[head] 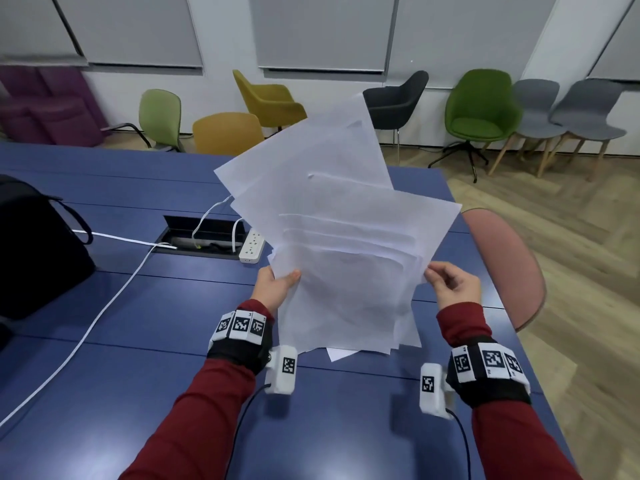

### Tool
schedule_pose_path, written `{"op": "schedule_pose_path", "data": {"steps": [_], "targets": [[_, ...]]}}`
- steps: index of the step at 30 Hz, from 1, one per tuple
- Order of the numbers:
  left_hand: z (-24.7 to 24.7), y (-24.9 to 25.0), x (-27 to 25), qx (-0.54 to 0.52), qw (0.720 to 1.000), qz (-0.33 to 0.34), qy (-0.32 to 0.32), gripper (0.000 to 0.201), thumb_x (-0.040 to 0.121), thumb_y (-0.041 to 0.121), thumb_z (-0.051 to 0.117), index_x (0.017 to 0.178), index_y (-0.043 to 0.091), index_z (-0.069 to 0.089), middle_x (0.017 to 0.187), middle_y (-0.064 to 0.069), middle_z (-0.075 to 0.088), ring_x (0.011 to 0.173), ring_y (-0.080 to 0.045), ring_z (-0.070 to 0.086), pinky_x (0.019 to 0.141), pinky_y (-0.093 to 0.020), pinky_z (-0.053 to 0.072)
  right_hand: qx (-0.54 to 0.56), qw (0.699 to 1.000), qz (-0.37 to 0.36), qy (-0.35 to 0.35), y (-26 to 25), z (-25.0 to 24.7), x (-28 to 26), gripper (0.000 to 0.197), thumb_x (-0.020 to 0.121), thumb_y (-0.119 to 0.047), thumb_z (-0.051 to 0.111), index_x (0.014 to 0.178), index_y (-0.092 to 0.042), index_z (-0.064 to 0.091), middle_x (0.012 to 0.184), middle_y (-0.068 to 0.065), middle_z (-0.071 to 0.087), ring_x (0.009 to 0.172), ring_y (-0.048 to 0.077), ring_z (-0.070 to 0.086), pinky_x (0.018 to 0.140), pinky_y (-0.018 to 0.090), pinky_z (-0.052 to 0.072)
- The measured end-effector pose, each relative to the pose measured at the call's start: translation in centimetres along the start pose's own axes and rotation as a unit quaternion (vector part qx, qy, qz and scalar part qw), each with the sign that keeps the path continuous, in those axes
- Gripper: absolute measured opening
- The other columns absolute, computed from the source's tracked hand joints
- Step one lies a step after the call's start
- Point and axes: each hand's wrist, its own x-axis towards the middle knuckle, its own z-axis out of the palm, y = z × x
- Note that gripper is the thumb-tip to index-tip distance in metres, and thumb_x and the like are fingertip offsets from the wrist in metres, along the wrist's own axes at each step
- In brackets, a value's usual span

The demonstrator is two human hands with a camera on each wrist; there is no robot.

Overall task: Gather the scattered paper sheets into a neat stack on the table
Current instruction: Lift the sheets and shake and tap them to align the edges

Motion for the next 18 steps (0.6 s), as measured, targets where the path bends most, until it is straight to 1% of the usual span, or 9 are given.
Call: {"op": "schedule_pose_path", "data": {"steps": [2, 4, 5, 7, 8, 10, 13, 15, 18], "targets": [[0.1, -0.1, -0.1, 0.004, 1.000, 0.000, 0.001, 0.025, 0.088, -0.002, 0.057, 0.113, -0.003, 0.060, 0.084, 0.003, 0.065, 0.064, 0.002, 0.065, 0.056, -0.008, 0.052, -0.063, 0.997, 0.033, -0.006, 1.5, 0.3, -0.2, 0.021, 0.080, -0.006, 0.065, 0.075, -0.026, 0.066, 0.076, 0.008, 0.068, 0.080, 0.027, 0.068, 0.086, 0.037, 0.055], [0.2, -0.2, 0.0, 0.011, 1.000, 0.002, 0.004, 0.027, 0.088, -0.002, 0.057, 0.115, -0.006, 0.060, 0.085, 0.000, 0.066, 0.064, 0.002, 0.064, 0.058, -0.009, 0.052, -0.162, 0.978, 0.079, -0.108, 2.4, 0.3, -0.8, 0.024, 0.074, -0.004, 0.070, 0.083, -0.026, 0.066, 0.083, 0.008, 0.065, 0.091, 0.032, 0.067, 0.087, 0.036, 0.053], [0.2, 0.0, 0.0, 0.013, 1.000, 0.005, 0.006, 0.028, 0.088, -0.003, 0.057, 0.115, -0.008, 0.059, 0.089, -0.005, 0.067, 0.067, -0.001, 0.063, 0.058, -0.009, 0.053, -0.206, 0.955, 0.101, -0.191, 2.3, 0.3, -1.3, 0.038, 0.070, -0.004, 0.073, 0.103, -0.019, 0.064, 0.095, 0.007, 0.063, 0.102, 0.031, 0.064, 0.090, 0.033, 0.050], [0.3, 0.5, -0.2, 0.014, 1.000, 0.012, 0.008, 0.029, 0.088, -0.004, 0.056, 0.116, -0.009, 0.058, 0.099, -0.011, 0.064, 0.072, -0.008, 0.061, 0.062, -0.013, 0.053, -0.196, 0.925, 0.094, -0.312, 2.0, 0.2, -1.7, 0.100, 0.057, -0.008, 0.083, 0.141, -0.014, 0.030, 0.127, 0.003, 0.045, 0.125, 0.020, 0.044, 0.104, 0.030, 0.037], [0.4, 0.8, -0.3, 0.016, 1.000, 0.015, 0.003, 0.029, 0.088, -0.005, 0.055, 0.117, -0.009, 0.058, 0.101, -0.012, 0.063, 0.074, -0.010, 0.060, 0.066, -0.017, 0.053, -0.167, 0.930, 0.079, -0.317, 1.4, 0.1, -1.6, 0.121, 0.050, -0.012, 0.087, 0.146, -0.013, 0.014, 0.136, -0.001, 0.033, 0.131, 0.014, 0.033, 0.110, 0.028, 0.028], [0.6, 1.4, -0.6, 0.015, 1.000, 0.023, -0.015, 0.025, 0.089, -0.004, 0.054, 0.113, 0.000, 0.059, 0.094, -0.007, 0.064, 0.076, -0.009, 0.060, 0.067, -0.017, 0.052, -0.112, 0.954, 0.033, -0.275, 0.0, 0.2, -0.6, 0.135, 0.043, -0.019, 0.091, 0.147, -0.014, 0.005, 0.141, -0.006, 0.026, 0.132, 0.006, 0.024, 0.113, 0.027, 0.021], [1.0, 2.6, -0.9, 0.006, 0.999, 0.034, -0.029, 0.016, 0.088, -0.002, 0.056, 0.097, 0.011, 0.060, 0.085, 0.000, 0.064, 0.079, -0.015, 0.062, 0.073, -0.022, 0.053, -0.046, 0.977, 0.022, -0.206, -2.4, 0.2, 0.5, 0.110, 0.048, -0.019, 0.092, 0.139, -0.009, 0.030, 0.134, -0.002, 0.047, 0.121, 0.008, 0.046, 0.110, 0.030, 0.034], [1.1, 3.4, -0.8, 0.001, 0.998, 0.048, -0.033, 0.017, 0.087, -0.003, 0.059, 0.088, 0.014, 0.062, 0.083, 0.001, 0.068, 0.080, -0.018, 0.064, 0.084, -0.035, 0.053, 0.014, 0.983, 0.040, -0.181, -3.5, 0.1, 0.8, 0.072, 0.054, -0.012, 0.089, 0.118, -0.004, 0.057, 0.111, 0.007, 0.067, 0.094, 0.005, 0.066, 0.097, 0.034, 0.050], [1.1, 5.2, -0.8, -0.009, 0.993, 0.107, -0.057, 0.028, 0.085, -0.006, 0.059, 0.086, 0.022, 0.063, 0.075, 0.011, 0.073, 0.071, 0.000, 0.069, 0.077, -0.022, 0.056, 0.086, 0.986, 0.030, -0.137, -5.3, 0.0, 0.6, 0.021, 0.069, 0.001, 0.077, 0.085, -0.009, 0.068, 0.064, -0.012, 0.074, 0.060, -0.008, 0.067, 0.066, 0.014, 0.055]]}}
